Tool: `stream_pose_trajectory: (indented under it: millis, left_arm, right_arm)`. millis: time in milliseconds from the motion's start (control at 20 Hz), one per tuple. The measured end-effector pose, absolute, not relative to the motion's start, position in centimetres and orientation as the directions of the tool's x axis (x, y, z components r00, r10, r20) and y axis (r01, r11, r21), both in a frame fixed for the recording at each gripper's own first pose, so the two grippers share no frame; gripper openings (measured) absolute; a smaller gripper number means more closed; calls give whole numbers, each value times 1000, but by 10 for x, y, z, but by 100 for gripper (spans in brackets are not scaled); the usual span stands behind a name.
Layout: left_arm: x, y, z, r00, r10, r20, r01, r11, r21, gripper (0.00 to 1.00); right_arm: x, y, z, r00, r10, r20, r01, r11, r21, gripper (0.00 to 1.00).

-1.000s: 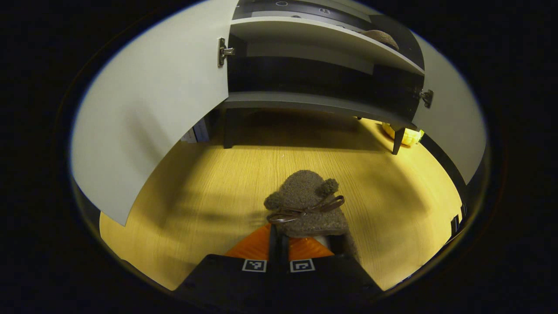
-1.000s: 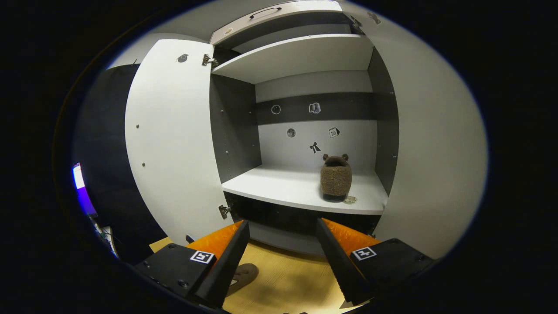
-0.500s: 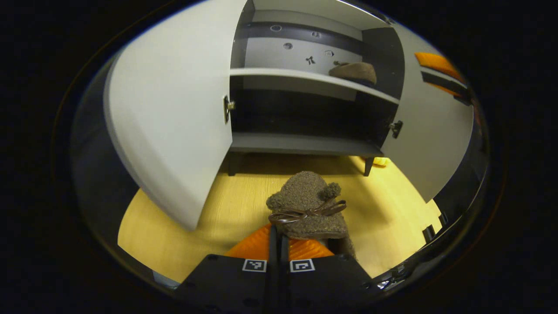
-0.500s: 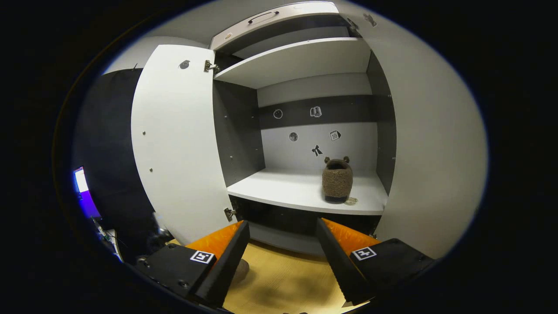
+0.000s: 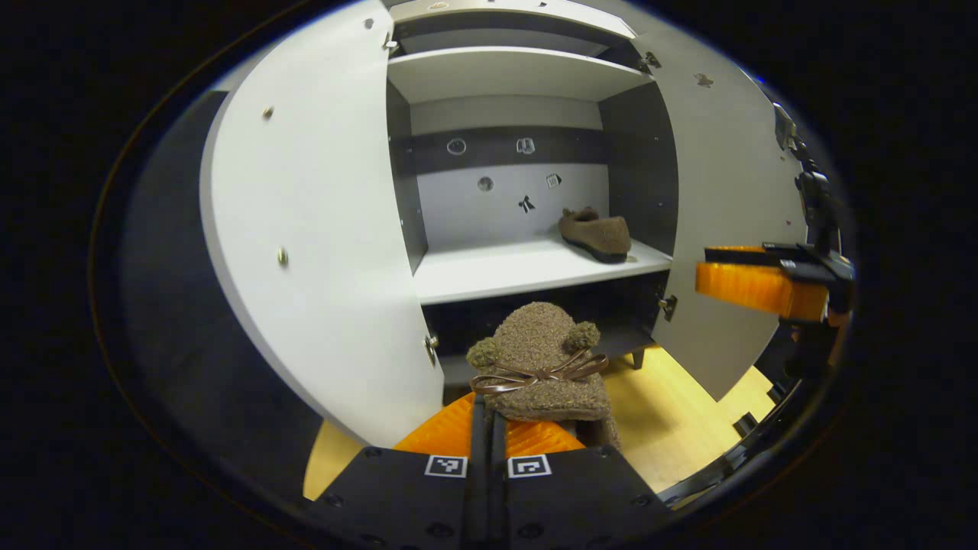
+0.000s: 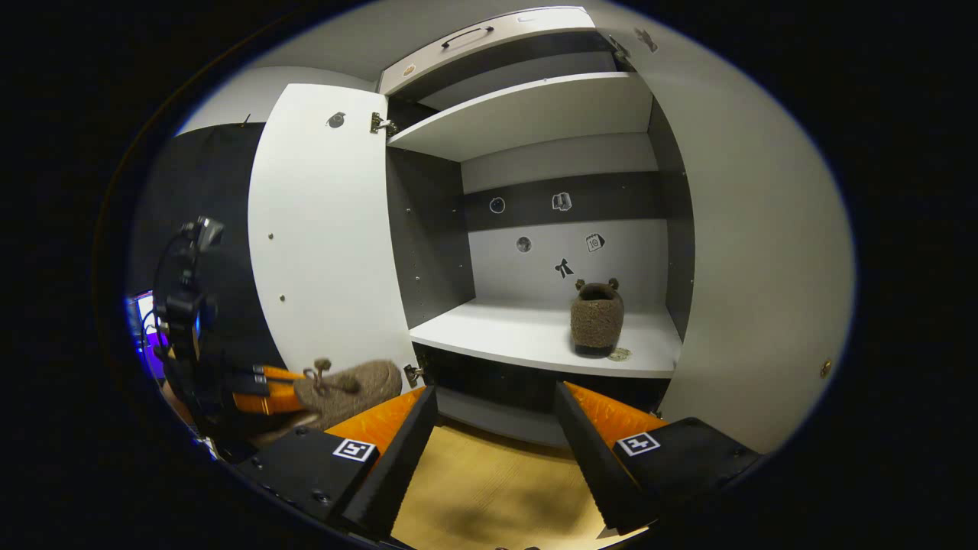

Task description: Grab one shoe with the right hand and put it into the shoe cabinet, grab the other shoe with the left hand and put it into the shoe cabinet; then close the right door with the right hand and the left door with the left hand.

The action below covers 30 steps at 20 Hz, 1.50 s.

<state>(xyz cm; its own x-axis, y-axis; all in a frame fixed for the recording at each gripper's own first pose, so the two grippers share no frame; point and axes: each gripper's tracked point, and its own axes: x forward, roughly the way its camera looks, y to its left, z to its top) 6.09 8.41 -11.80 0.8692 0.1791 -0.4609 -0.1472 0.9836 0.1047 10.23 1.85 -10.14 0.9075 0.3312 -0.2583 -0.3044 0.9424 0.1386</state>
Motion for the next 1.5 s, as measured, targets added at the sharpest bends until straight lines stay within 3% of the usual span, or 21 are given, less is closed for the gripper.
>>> stream_pose_trajectory:
  millis: [250,500,750,950,1400,1500]
  left_arm:
    - [142,97,-49,908,192,-372,-148,978,144,5]
    - [235,110,-30,922,166,-351,-153,986,63,5]
    - [320,128,-48,908,143,-394,-171,985,-37,5]
    - [373,148,-81,875,173,-453,-200,980,-12,5]
    - [427,163,-131,824,188,-535,-220,976,5,5]
    - [431,156,-134,830,156,-536,-202,979,-29,18]
  right_arm:
    - [92,19,-89,896,386,-221,-362,921,145,98]
    - [94,10,-70,895,409,-178,-395,912,108,98]
    - [88,26,-65,863,478,-163,-465,878,116,97]
    - [83,41,-61,831,534,-158,-518,845,130,96]
    - [90,44,-68,807,560,-187,-541,828,147,96]
    - [91,44,-67,808,561,-180,-542,828,143,96]
